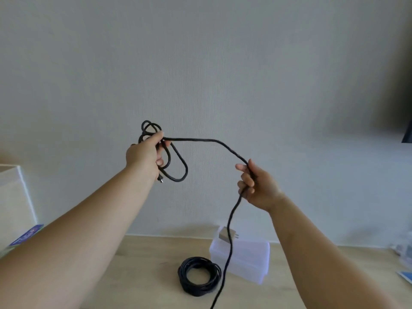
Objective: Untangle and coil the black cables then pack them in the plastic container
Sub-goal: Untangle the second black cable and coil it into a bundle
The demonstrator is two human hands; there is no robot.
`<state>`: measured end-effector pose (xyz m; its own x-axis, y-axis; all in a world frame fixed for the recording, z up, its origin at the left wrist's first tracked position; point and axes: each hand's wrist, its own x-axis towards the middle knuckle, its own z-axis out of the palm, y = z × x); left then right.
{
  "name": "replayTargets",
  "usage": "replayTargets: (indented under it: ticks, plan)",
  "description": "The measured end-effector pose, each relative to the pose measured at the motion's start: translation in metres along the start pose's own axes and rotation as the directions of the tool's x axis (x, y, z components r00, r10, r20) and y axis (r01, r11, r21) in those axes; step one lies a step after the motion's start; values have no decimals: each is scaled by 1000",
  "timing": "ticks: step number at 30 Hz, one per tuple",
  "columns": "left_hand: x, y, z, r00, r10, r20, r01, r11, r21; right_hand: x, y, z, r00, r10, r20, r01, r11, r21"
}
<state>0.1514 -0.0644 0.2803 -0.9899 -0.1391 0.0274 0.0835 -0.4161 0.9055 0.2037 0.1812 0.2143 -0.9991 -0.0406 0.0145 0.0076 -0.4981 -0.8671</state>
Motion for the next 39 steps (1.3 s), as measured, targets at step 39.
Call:
replayTargets:
  ticks: [39]
  plan:
    - [-27, -31, 7, 686, -232, 689, -241, 821, 517, -15, 76, -12, 935, -301, -186, 1, 527, -850]
